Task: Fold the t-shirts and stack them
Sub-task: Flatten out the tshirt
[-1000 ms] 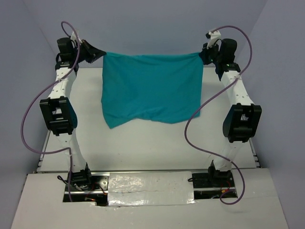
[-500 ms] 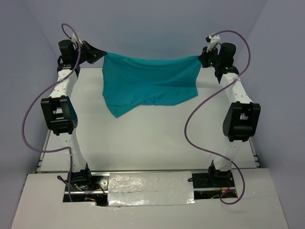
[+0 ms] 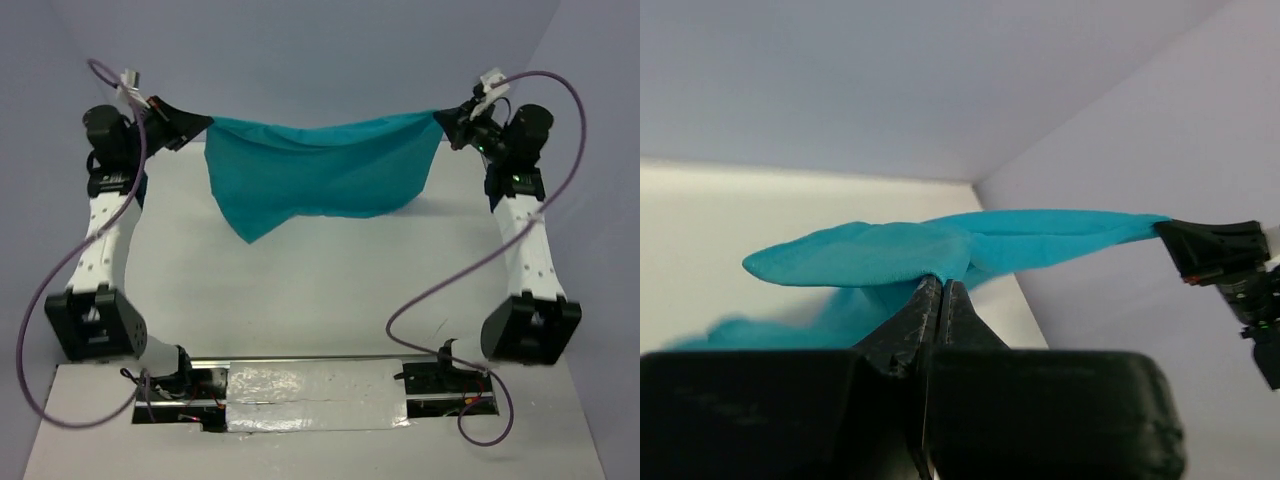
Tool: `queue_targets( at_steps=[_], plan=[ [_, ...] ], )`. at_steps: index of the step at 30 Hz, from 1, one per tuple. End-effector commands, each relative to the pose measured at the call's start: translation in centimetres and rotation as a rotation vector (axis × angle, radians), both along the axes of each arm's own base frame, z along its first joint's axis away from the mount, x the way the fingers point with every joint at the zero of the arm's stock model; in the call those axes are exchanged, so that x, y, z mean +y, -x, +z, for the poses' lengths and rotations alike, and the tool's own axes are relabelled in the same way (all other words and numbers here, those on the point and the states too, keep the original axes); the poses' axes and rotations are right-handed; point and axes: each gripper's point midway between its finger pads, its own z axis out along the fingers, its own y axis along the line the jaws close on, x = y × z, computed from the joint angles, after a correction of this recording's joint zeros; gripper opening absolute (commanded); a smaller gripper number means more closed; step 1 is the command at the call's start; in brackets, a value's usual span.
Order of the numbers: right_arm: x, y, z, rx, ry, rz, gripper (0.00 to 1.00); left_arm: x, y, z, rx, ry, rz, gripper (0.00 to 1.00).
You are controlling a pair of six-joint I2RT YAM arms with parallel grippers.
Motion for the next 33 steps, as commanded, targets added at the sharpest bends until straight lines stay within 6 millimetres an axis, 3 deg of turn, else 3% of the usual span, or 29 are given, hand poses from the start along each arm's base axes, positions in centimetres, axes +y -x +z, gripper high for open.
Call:
queue_targets(
  at_steps=[1, 2, 3, 7, 10, 13, 17, 22, 25, 27, 29, 32, 33],
  plan=[
    [2.3, 6.7, 8.1, -0.257, 0.025, 0.095, 0.0, -0.5, 6.7, 9.3, -0.327, -0.093, 0.04, 0.0],
    [2.6, 8.8, 9.6, -0.305, 0.034, 0.095, 0.0, -0.3, 7.3, 9.6, -0.325, -0.095, 0.062, 0.0],
    [2.7, 9.7, 9.9, -0.313, 0.034, 0.099, 0.0, -0.5, 9.1, 11.1, -0.371, -0.103, 0.074, 0.0],
    [3.2, 14.6, 13.8, -0.424, 0.035, 0.082, 0.0, -0.2, 12.7, 14.3, -0.453, -0.108, 0.147, 0.0],
    [3.3, 16.9, 15.4, -0.467, 0.016, 0.065, 0.0, 0.1, 14.5, 15.6, -0.479, -0.109, 0.189, 0.0],
    [3.1, 17.6, 15.2, -0.455, 0.002, 0.037, 0.0, 0.4, 15.2, 15.4, -0.463, -0.117, 0.223, 0.0],
    [1.8, 15.4, 10.7, -0.349, 0.007, -0.028, 0.0, 1.4, 14.2, 12.6, -0.383, -0.141, 0.277, 0.0],
    [0.9, 12.0, 4.5, -0.214, 0.023, -0.054, 0.0, 2.5, 11.1, 8.3, -0.28, -0.145, 0.31, 0.0],
    [0.0, 8.9, -0.9, -0.106, 0.032, -0.078, 0.0, 2.8, 8.6, 4.9, -0.221, -0.129, 0.3, 0.0],
    [-0.7, 7.3, -3.0, -0.078, 0.05, -0.101, 0.0, 3.0, 6.4, 1.6, -0.153, -0.119, 0.284, 0.0],
    [-1.4, 4.3, -7.1, 0.014, 0.05, -0.114, 0.0, 2.7, 4.1, -1.5, -0.1, -0.115, 0.255, 0.0],
    [-1.9, 2.0, -8.5, 0.03, 0.048, -0.125, 0.0, 2.4, 1.7, -3.7, -0.075, -0.13, 0.231, 0.0],
    [-2.2, 0.7, -10.3, 0.065, 0.046, -0.133, 0.0, 2.0, 0.2, -6.0, -0.027, -0.134, 0.216, 0.0]
  ],
)
